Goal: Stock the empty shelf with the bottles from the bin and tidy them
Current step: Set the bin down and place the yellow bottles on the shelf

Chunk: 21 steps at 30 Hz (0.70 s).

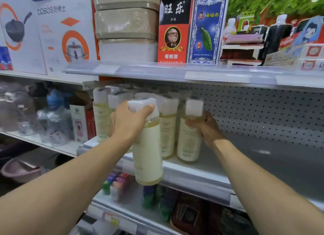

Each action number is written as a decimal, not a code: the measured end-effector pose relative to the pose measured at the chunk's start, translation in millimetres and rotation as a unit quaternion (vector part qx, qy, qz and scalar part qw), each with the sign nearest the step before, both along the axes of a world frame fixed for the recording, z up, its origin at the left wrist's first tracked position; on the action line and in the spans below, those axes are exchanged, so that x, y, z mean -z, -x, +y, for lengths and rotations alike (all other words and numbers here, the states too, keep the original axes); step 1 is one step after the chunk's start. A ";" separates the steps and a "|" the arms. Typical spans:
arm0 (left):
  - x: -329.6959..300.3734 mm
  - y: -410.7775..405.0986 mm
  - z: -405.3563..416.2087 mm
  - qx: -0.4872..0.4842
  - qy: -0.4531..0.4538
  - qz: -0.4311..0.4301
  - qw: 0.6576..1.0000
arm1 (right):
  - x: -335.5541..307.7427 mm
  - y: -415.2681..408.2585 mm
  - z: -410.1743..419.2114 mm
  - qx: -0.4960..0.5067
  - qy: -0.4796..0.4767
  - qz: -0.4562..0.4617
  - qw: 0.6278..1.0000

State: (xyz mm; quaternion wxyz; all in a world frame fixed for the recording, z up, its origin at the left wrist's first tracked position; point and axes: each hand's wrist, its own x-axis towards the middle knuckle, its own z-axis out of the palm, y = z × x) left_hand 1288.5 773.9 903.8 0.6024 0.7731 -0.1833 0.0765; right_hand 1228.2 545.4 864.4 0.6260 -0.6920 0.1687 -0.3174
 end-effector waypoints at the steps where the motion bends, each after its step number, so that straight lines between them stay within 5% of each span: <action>1: -1.5 0.4 -1.6 -0.005 0.000 -0.002 1.000 | 0.1 -2.1 -5.2 -0.017 -0.010 -0.002 1.000; 9: -10.0 1.6 -16.4 -0.019 0.004 -0.010 1.000 | -1.3 -12.2 -27.6 -0.050 -0.010 -0.023 0.998; 17: -7.2 9.8 -31.5 -0.023 0.009 -0.012 1.000 | -0.4 15.7 11.8 0.108 0.073 0.041 0.991; 21: -11.8 19.1 -41.3 -0.018 -0.005 -0.027 0.999 | 4.3 45.0 65.9 0.002 0.122 0.081 0.989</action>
